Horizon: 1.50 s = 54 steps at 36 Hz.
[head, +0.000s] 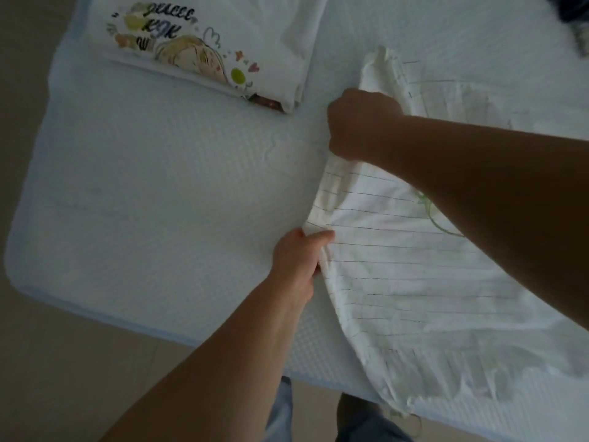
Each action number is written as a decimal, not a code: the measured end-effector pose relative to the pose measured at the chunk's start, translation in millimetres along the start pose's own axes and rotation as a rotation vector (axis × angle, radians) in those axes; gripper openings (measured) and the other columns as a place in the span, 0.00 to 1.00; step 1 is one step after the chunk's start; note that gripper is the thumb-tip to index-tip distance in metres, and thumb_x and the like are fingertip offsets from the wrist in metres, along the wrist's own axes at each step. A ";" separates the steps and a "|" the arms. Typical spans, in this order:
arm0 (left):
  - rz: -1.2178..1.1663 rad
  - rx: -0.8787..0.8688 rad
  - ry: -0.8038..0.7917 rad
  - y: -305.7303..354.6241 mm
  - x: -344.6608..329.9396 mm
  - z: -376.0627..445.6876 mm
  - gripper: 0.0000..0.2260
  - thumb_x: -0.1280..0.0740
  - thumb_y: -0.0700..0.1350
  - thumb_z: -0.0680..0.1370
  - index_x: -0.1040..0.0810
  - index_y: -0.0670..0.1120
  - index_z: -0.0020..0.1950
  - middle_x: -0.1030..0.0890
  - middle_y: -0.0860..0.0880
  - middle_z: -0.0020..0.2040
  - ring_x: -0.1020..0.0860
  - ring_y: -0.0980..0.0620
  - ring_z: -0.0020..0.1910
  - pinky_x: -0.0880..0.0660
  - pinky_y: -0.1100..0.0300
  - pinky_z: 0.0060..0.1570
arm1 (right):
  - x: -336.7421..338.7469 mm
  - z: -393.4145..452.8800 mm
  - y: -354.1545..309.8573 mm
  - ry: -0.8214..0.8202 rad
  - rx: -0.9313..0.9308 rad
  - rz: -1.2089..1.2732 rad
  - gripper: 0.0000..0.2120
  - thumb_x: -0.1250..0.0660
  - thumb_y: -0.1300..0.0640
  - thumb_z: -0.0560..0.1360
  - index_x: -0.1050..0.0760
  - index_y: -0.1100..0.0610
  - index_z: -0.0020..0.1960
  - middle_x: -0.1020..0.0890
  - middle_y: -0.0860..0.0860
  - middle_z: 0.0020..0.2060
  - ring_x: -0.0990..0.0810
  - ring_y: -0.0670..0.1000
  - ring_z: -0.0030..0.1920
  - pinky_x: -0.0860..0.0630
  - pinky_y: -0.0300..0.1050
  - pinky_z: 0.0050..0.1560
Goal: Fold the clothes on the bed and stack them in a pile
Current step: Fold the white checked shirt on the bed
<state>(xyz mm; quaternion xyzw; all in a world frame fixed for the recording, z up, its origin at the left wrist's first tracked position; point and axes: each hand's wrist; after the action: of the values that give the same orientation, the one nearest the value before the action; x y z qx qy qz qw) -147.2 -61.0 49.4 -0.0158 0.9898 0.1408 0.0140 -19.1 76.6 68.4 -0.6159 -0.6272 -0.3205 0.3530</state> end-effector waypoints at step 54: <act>0.148 0.032 0.223 -254.7 -35.0 -64.9 0.15 0.25 0.50 0.69 0.24 0.44 0.50 0.19 0.47 0.46 0.19 0.48 0.44 0.23 0.59 0.38 | -270.5 -389.3 173.0 0.266 -1.343 2.284 0.17 0.27 0.56 0.71 0.23 0.59 0.57 0.17 0.54 0.48 0.17 0.52 0.42 0.22 0.40 0.35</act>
<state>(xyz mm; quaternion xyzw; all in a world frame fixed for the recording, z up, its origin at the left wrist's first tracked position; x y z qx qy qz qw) -104.8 -322.6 41.9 0.0418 0.9858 0.1230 -0.1064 170.4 -390.7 48.4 -0.8106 0.5556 -0.1489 0.1099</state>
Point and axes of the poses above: each hand's wrist, its own z-axis towards the middle knuckle, its own x-axis out of the back of the hand, y = z × x
